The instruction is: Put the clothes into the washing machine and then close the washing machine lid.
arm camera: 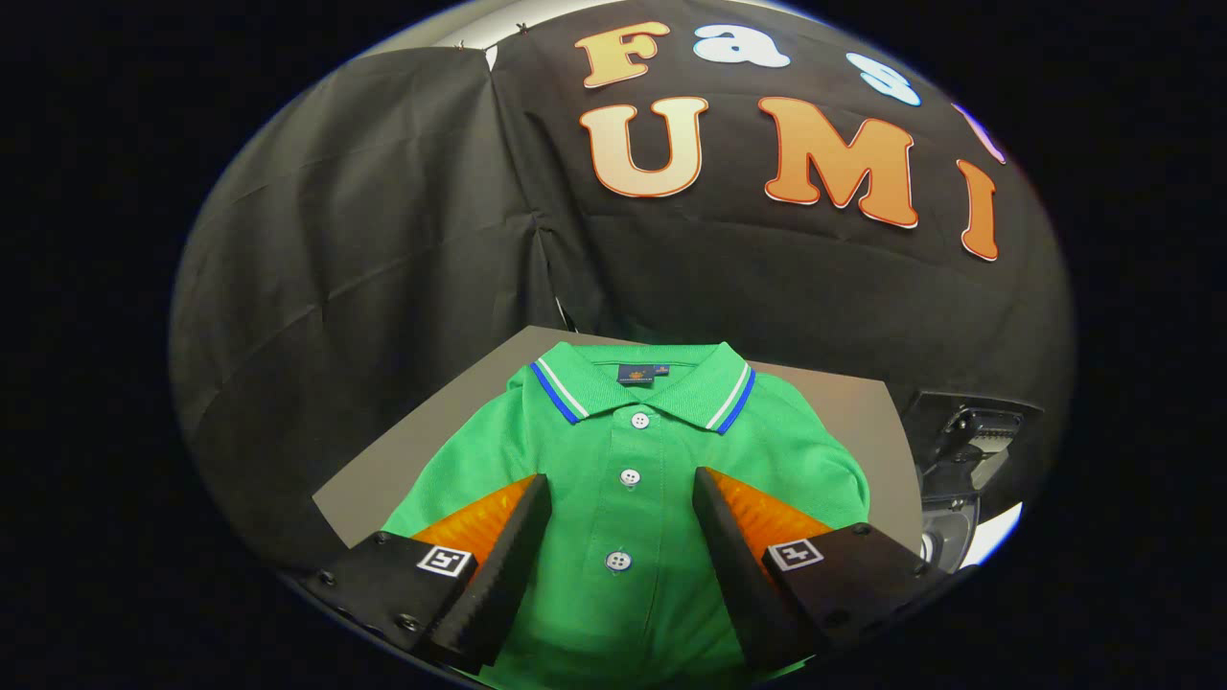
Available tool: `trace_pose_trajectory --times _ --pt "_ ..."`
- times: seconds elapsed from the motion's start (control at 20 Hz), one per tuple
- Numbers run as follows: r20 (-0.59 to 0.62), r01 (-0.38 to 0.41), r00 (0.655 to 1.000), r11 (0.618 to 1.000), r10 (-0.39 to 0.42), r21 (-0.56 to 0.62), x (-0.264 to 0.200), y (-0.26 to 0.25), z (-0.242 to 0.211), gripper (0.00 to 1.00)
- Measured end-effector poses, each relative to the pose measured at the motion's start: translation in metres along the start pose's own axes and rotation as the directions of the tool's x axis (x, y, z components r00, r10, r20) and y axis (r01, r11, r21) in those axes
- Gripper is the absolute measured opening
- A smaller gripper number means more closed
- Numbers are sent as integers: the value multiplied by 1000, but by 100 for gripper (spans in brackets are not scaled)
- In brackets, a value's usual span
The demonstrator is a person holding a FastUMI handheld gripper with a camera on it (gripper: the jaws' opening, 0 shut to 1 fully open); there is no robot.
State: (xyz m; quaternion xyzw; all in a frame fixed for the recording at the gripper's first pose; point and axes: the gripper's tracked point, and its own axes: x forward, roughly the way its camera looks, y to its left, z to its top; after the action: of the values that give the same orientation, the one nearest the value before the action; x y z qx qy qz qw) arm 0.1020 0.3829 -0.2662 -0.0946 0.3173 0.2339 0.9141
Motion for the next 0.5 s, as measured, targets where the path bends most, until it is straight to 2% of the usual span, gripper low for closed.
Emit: trace_pose_trajectory --times 0.15,0.2,0.5 --pt "7 -6 1000 1000 6 1 1 -3 -1 86" --pt "9 -12 1000 1000 12 3 0 -4 -1 86" --pt "21 -67 998 998 66 19 0 -6 0 36"
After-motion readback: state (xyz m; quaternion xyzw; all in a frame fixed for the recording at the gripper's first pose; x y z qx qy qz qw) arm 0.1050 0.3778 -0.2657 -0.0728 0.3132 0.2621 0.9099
